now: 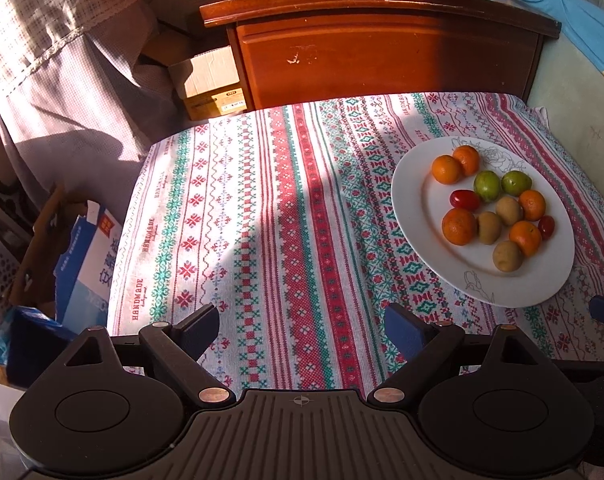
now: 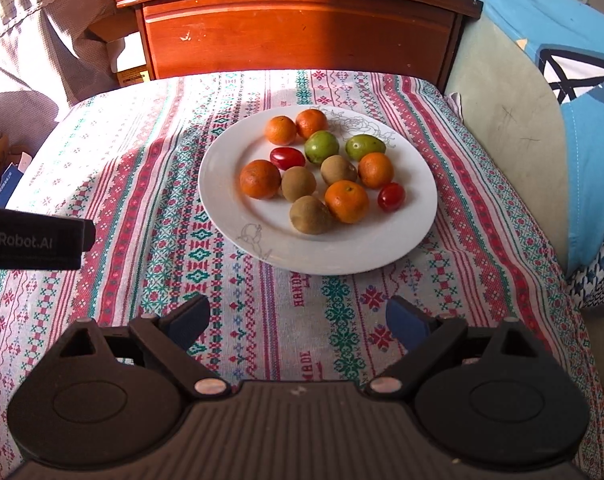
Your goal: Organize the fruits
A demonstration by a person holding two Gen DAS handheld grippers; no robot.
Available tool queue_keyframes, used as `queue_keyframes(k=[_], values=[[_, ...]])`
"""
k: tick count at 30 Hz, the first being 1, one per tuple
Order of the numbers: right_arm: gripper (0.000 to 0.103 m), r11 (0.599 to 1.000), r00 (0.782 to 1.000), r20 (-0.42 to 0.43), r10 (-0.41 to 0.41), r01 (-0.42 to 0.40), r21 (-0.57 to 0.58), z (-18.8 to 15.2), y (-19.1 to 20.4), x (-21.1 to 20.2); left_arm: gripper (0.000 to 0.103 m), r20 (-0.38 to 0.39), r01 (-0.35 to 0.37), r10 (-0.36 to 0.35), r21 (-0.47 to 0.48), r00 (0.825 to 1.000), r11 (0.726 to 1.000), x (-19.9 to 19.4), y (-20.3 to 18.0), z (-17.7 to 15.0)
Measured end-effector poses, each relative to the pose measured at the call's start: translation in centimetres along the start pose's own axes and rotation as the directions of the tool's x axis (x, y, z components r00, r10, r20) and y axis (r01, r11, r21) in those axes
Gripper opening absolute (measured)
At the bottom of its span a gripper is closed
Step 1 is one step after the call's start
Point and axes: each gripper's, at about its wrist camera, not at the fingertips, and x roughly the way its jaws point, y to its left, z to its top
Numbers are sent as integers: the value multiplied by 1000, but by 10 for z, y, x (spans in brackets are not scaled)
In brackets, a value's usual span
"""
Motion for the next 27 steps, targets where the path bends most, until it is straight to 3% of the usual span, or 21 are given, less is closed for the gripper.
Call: queue_keyframes(k=[8,12,15,24,27], values=[[94,997,997,-6,74,-74,-36,-34,28,2,91,-23,-14,13,-47,1000,999,2,28,-10],[97,992,996,53,73,-67,-106,-42,40,3,91,-27,-22,21,-57,999,998,3,36,-12],[103,992,992,88,90,-82,-92,-46,42,7,91,-31,-20,18,-68,999,997,4,41,-14],[102,989,969,215,122,-99,-112,-48,43,18,91,-37,-20,18,-67,999,998,7,44,-16],[102,987,969,212,129,-106,-117,-46,43,19,91,-43,-19,17,-68,999,998,9,44,-17]])
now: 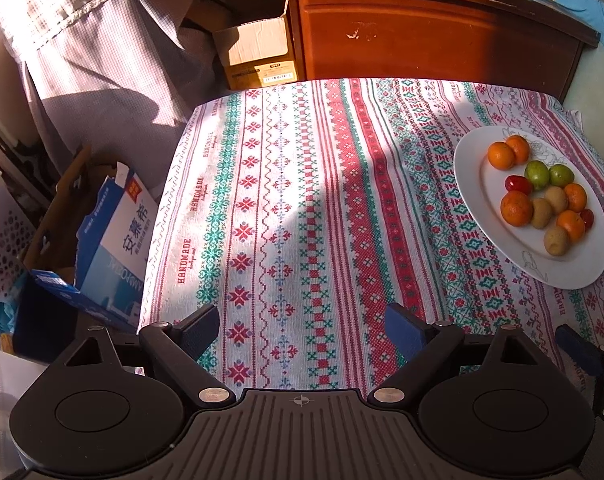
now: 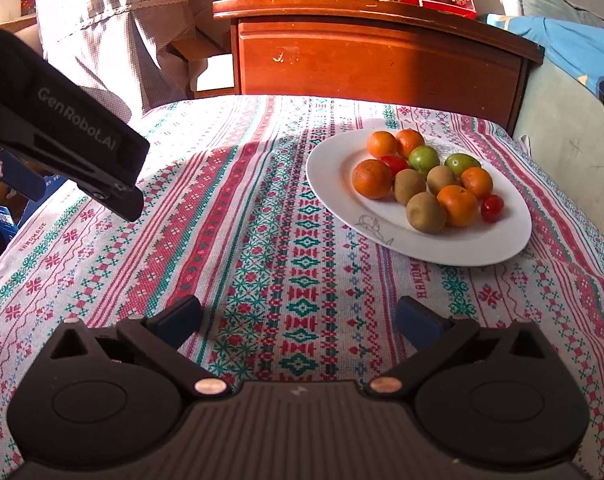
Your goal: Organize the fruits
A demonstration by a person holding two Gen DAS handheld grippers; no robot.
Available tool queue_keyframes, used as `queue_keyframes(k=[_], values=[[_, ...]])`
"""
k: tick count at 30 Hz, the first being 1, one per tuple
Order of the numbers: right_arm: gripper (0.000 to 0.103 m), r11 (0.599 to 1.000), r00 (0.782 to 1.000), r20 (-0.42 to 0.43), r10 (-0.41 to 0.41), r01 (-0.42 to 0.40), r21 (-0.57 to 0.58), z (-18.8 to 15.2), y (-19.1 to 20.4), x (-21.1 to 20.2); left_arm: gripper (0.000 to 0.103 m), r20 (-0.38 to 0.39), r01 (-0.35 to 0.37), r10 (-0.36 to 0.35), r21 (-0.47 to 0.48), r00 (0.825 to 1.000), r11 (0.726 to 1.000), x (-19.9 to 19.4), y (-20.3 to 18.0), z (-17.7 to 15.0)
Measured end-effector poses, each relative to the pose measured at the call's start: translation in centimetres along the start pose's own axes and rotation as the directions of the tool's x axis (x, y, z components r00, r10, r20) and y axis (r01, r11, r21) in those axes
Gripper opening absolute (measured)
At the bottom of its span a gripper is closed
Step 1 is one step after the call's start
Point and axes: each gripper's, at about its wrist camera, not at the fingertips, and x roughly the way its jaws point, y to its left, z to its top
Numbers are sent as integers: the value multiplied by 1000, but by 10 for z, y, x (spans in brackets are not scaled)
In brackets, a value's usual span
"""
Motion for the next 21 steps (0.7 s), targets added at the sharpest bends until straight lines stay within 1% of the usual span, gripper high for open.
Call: queue_keyframes(k=[5,13,21], values=[[102,1000,1000,4,0,0,-3,0,1,0,91,-16,2,-2,-5,1000,1000,5,3,-2],[102,1000,1000,10,1,-1,0,-2,1,-1,91,-48,-15,14,-18,999,1000,15,11,-5],[102,1000,1000,10,2,-2,1,-2,2,-2,91,-67,-25,24,-14,998,1000,24,10,-8]])
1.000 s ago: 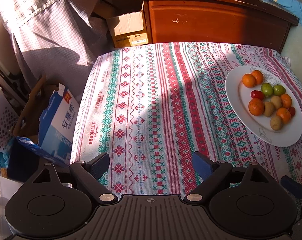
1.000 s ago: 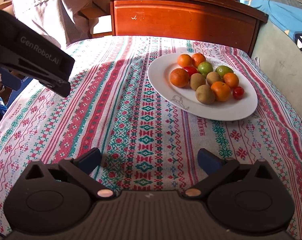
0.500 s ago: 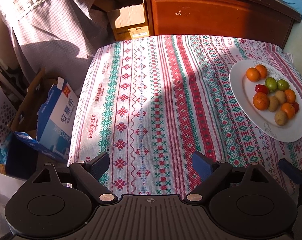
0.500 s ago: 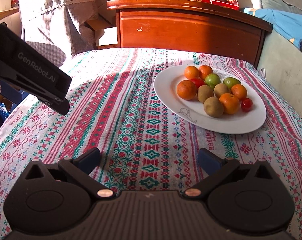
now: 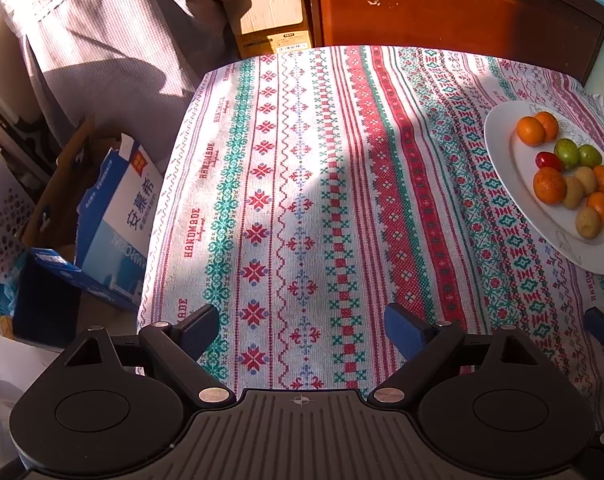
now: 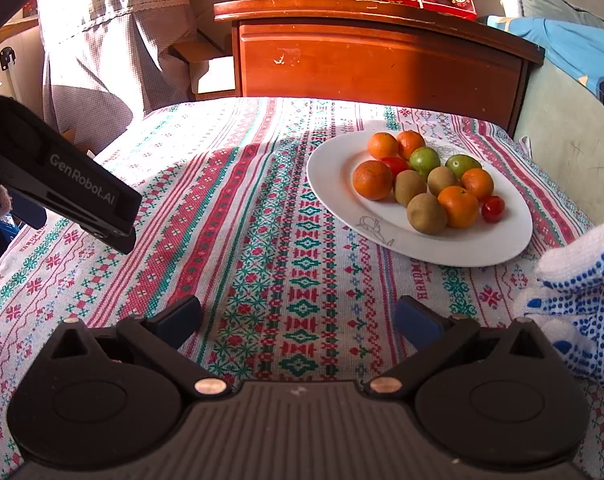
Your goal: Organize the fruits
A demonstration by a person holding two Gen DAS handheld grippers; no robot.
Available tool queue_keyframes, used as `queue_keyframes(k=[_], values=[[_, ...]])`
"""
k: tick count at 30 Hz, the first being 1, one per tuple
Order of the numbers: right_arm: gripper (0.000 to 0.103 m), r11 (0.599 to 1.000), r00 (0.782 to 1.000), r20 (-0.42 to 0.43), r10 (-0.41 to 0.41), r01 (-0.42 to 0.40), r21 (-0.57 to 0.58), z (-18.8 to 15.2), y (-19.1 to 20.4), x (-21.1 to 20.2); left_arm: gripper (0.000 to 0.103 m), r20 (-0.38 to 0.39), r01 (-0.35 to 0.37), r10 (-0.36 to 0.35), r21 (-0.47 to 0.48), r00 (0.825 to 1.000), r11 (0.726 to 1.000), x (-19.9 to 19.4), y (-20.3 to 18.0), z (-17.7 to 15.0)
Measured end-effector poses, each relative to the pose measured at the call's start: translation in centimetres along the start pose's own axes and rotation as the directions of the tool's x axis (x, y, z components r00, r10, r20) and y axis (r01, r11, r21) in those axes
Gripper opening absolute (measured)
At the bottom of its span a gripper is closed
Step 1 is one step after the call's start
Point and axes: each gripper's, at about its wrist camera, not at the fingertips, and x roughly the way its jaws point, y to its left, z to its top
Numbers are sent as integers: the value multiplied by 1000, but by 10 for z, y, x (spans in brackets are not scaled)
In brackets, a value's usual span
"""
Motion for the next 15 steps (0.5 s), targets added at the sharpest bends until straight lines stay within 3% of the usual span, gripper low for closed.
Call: queue_keyframes(k=[15], values=[[102,1000,1000,2,0,0,1,-1,0,0,91,-10,-10,10,6,1000,1000,14,-1,-1]])
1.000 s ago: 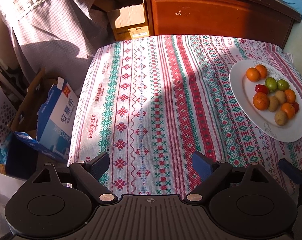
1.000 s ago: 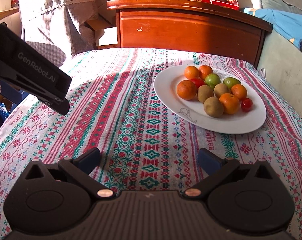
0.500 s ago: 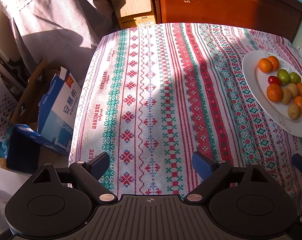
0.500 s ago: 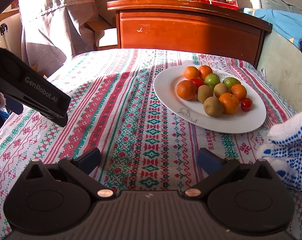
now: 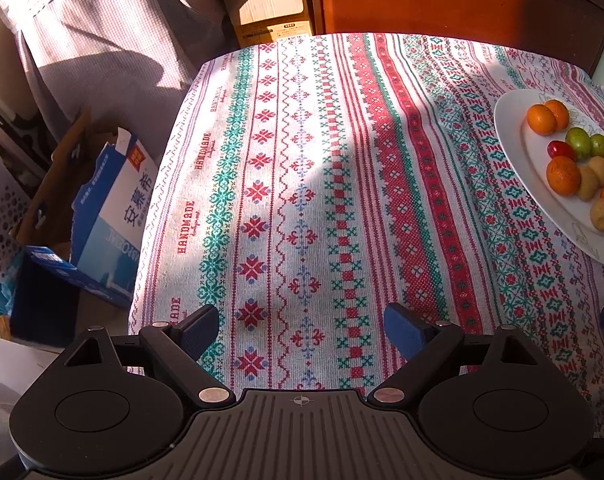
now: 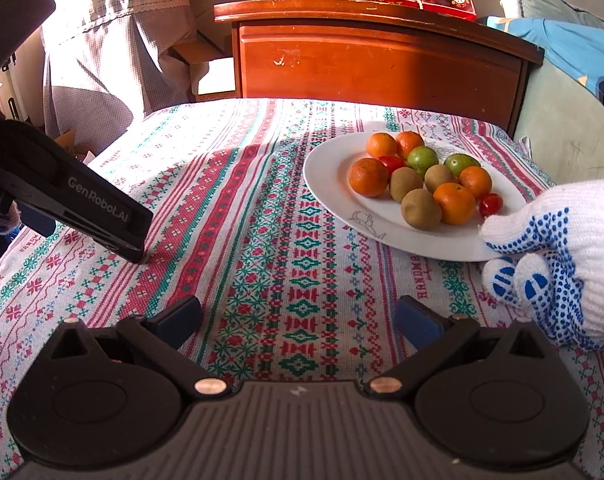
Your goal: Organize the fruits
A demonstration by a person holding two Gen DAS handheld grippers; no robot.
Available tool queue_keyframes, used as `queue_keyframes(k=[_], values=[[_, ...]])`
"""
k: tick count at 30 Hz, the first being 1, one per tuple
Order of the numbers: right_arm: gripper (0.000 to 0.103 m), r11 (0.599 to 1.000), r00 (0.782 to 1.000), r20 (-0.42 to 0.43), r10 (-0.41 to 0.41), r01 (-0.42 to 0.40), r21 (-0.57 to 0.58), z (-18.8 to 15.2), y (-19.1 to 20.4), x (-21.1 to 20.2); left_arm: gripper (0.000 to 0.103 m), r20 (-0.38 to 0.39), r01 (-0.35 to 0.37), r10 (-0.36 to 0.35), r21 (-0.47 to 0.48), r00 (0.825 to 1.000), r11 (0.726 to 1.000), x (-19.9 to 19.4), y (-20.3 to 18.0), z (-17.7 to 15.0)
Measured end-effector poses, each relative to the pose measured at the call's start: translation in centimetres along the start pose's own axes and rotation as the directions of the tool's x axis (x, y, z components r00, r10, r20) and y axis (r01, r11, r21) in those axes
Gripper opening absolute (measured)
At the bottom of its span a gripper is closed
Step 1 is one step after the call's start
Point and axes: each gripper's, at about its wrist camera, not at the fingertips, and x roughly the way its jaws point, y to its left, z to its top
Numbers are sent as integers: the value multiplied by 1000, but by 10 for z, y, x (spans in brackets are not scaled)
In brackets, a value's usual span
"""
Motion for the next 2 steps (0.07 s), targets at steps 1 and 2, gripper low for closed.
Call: queue_keyframes(k=[1,2], values=[[102,1000,1000,0,0,0,0,0,0,0,91,4,2,-2,2,1000,1000,0,0,0],[102,1000,1000,0,0,0,0,0,0,0,91,6,2,-2,7,1000,1000,0,-1,0]])
